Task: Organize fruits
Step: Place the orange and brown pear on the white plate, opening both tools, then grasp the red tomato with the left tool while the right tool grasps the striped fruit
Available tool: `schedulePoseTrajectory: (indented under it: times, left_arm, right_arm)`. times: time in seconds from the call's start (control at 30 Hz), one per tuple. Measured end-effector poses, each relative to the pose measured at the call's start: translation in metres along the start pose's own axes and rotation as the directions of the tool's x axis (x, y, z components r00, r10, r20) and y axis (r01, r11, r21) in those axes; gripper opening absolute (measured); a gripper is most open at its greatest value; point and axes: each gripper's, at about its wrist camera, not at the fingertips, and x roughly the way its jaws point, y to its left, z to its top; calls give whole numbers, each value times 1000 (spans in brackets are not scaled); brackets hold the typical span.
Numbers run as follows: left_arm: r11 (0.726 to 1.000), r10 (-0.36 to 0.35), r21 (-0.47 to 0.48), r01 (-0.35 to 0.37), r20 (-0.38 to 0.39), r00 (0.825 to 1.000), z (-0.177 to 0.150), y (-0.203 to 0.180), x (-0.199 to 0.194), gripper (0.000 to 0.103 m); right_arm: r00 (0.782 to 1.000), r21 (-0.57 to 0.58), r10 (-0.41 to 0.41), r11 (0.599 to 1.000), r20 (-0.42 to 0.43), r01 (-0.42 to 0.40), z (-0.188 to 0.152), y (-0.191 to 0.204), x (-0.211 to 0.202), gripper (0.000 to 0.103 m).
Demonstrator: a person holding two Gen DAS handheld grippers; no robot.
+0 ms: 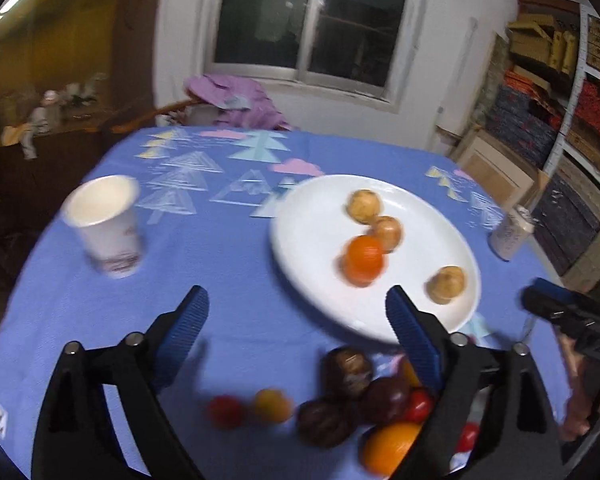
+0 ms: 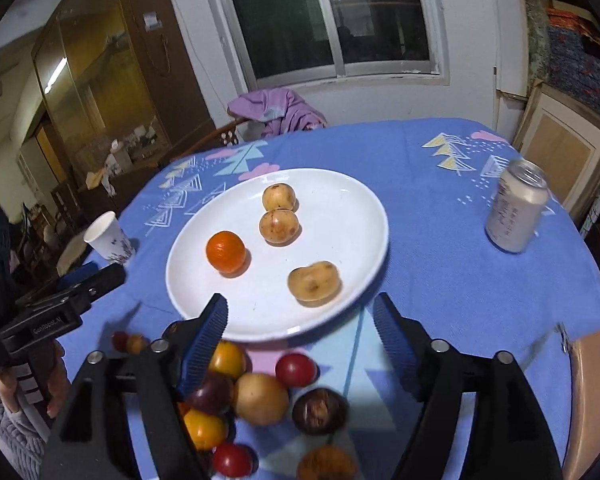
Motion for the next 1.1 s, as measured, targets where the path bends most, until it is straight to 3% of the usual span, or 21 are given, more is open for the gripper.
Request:
schedulePoseTrajectory:
  times: [0.17,0.23,0.43,0.5,0.63,1.0,1.07,1.1]
  left_arm:
    - [997,51,-47,-54,-58,997,-51,39,-14,91]
    - [994,105,-27,-107,-62,993,-64,42,-14,90]
    - [985,169,25,-168,-20,985,-72,40,-16,90]
    - [983,180,52,-178,-34,983,-74,38,-11,81]
    - [984,170,70,-165,-85,982,-76,37,2,60]
    - [994,94,69,-84,-155,983,-74,33,23,57]
    - [997,63,46,-55,-184,981,-73,37,29,43]
    - [997,64,47,-57,-180,982,-73,36,29,43]
  right_arm:
    - [1000,138,14,990,13,-15,-48,-35,-31,84]
    - [1000,188,8,982,5,-9,-62,-49,-33,84]
    - [999,293,32,956,-30,-22,-77,-71,-28,84]
    - [999,279,38,960,-33,-28,-77,-68,-28,84]
    - [999,224,36,974,-22,-30,-77,-55,-32,84]
    - [999,212,32,977,-29,-25,-78,-52,-31,87]
    - [999,219,30,975,-32,-22,-78,-53,-30,87]
    - [999,220,29,975,-32,-21,-78,-53,-30,87]
